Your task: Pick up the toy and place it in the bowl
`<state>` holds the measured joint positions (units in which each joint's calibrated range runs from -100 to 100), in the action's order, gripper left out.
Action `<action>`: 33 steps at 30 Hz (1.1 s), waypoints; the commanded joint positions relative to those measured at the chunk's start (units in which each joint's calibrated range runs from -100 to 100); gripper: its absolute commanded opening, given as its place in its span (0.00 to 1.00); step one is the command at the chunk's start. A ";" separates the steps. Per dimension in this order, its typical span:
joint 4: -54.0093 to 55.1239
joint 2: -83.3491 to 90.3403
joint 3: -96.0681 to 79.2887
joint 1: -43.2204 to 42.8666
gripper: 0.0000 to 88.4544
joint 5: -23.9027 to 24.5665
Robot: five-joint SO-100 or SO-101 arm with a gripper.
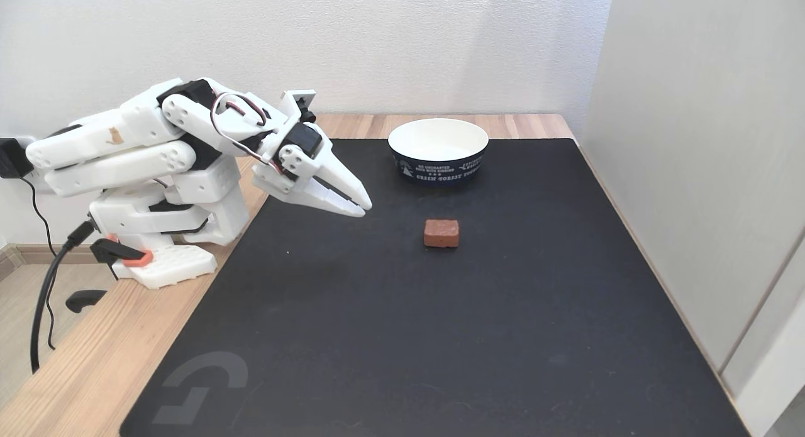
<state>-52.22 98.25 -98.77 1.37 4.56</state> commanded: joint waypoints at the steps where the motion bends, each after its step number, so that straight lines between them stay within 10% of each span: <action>1: -0.28 0.91 -0.78 0.51 0.02 0.09; 33: -0.37 1.00 -0.78 0.93 0.02 0.19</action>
<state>-52.22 98.25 -98.77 1.87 4.56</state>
